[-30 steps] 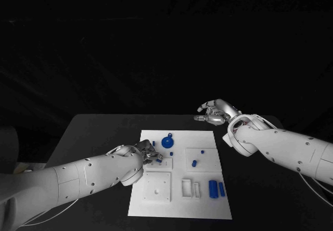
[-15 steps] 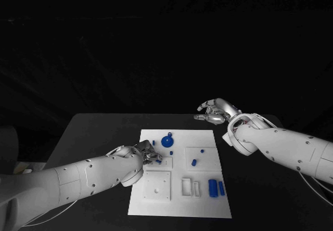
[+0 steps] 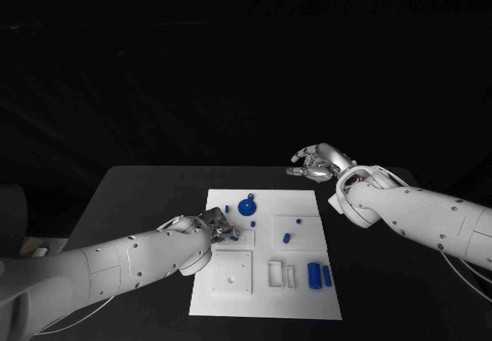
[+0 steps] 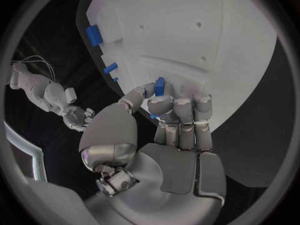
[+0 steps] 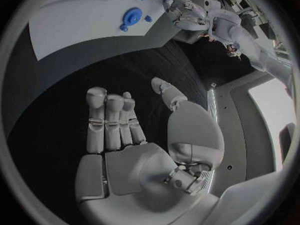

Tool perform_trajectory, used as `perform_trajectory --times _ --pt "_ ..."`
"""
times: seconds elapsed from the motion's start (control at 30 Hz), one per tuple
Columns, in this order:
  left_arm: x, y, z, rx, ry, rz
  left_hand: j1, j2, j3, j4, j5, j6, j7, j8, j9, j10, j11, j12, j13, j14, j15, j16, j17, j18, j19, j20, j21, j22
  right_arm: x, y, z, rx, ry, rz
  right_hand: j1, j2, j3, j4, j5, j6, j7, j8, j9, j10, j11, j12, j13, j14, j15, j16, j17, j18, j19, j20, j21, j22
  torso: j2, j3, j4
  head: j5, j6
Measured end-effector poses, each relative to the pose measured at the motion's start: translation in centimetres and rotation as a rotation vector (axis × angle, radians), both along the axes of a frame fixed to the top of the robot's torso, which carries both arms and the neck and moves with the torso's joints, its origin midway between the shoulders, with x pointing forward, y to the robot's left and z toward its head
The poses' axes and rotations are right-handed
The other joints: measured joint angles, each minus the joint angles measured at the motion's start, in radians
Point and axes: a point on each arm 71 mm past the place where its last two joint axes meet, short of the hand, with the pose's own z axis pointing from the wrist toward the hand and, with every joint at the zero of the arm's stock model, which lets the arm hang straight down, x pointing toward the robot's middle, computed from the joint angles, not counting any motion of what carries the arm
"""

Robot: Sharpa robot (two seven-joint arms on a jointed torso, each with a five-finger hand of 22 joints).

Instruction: Assemble the parts on the task board

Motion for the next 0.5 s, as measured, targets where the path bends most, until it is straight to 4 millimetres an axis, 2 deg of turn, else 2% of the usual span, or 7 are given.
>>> perform_trajectory --times 0.13,0.5 --pt "0.01 -0.04 0.00 0.001 0.000 -0.001 0.000 0.000 0.002 -0.001 -0.030 0.000 0.000 -0.003 0.000 0.000 0.000 0.007 -0.006 0.000 0.000 0.000 -0.003 0.000 0.000 0.000 0.000 0.000 0.00 0.03 0.00 0.000 0.000 0.001 0.000 0.000 0.000 0.000 0.000 0.000 0.000 0.000 0.000 0.000 0.000 0.000 0.000 0.000 0.000 0.000 0.000 0.000 0.000 0.000 0.000 0.000 0.000 0.0000 0.0000 -0.001 0.000" --pt "0.02 -0.06 0.00 0.007 -0.002 -0.008 0.000 0.000 0.004 -0.001 -0.038 0.000 0.000 0.001 0.001 -0.002 0.002 0.011 -0.010 0.000 0.000 0.001 -0.006 0.000 0.000 0.000 0.004 0.000 -0.01 0.15 -0.01 0.001 0.001 0.003 0.000 0.000 0.000 0.000 0.000 0.000 0.000 0.000 0.000 0.000 0.000 0.000 -0.001 0.000 0.000 0.000 0.000 0.000 0.000 0.000 0.000 0.001 0.000 0.0001 -0.0001 0.000 -0.005"
